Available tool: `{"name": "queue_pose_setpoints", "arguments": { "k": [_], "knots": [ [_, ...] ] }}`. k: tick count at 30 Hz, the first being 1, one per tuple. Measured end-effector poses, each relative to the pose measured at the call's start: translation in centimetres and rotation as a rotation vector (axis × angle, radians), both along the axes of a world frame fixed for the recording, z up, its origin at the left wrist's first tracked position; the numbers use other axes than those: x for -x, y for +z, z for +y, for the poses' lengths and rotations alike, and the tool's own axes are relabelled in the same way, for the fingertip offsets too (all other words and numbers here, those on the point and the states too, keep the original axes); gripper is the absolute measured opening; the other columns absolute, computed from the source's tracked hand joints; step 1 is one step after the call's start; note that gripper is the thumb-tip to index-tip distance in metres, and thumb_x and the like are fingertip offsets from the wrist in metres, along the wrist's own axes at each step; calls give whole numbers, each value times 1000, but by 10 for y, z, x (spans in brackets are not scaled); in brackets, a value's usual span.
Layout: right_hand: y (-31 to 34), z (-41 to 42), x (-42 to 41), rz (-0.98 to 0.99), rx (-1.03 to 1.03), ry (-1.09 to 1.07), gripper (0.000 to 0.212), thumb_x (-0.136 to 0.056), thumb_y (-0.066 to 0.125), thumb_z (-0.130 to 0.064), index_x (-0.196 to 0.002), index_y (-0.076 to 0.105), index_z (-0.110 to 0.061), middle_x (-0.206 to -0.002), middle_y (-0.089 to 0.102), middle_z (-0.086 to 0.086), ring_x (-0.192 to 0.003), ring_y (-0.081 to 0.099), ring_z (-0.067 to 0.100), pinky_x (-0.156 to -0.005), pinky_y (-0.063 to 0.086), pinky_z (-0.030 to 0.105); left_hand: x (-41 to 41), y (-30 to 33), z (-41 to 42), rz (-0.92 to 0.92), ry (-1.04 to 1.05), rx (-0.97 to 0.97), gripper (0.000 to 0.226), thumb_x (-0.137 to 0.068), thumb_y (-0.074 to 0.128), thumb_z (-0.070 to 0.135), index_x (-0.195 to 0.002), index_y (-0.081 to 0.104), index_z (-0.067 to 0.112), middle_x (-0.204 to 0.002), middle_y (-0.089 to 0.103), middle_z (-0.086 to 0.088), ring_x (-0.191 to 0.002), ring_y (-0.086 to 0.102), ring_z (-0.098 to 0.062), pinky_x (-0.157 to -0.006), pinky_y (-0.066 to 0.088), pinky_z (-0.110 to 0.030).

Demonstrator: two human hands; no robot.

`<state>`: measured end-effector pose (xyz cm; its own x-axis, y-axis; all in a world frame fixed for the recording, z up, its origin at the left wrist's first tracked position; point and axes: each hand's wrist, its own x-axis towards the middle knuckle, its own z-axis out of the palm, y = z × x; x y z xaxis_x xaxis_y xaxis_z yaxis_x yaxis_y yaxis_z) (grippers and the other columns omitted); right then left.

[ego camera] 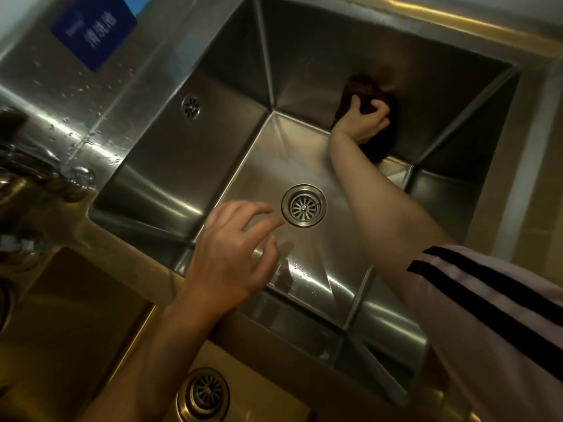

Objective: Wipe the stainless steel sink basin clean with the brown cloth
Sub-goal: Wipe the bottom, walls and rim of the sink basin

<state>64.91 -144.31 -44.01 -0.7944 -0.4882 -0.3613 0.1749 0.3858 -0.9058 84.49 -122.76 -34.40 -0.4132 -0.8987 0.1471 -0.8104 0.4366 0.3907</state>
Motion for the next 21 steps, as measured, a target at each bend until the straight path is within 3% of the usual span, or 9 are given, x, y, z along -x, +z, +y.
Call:
{"name": "queue_pose_setpoints", "arguments": {
  "k": [4, 10, 16, 21],
  "knots": [
    [32, -17, -7, -9, 184, -139, 32, -83, 72, -15, -111, 60, -6, -125, 50, 12, -107, 57, 28, -74, 38, 19, 0, 2, 2, 8, 16, 27, 31, -86, 49, 22, -102, 71, 7, -104, 67, -9, -97, 61, -24, -87, 46, -37],
    [66, -43, -18, -49, 407, -179, 31, -81, 74, -18, -107, 57, -11, -124, 47, 9, -108, 55, 27, -77, 51, 31, 1, 7, 3, 10, 57, 17, 31, -85, 49, 22, -101, 72, 7, -101, 67, -9, -96, 61, -24, -84, 49, -42],
    [37, -48, -28, -18, 332, -126, 34, -81, 75, -19, -107, 55, -11, -125, 45, 8, -108, 53, 27, -79, 49, 30, 1, 4, 3, 9, 65, 30, 32, -85, 49, 23, -103, 71, 8, -103, 67, -9, -98, 61, -24, -89, 45, -42],
    [-22, -46, -24, -59, 115, -49, 38, -80, 74, -19, -110, 55, -8, -129, 44, 12, -113, 51, 33, -86, 43, 32, -1, -2, 1, -23, 48, 5, 35, -85, 48, 26, -108, 69, 10, -109, 66, -8, -102, 60, -23, -92, 45, -43]
  ]
}}
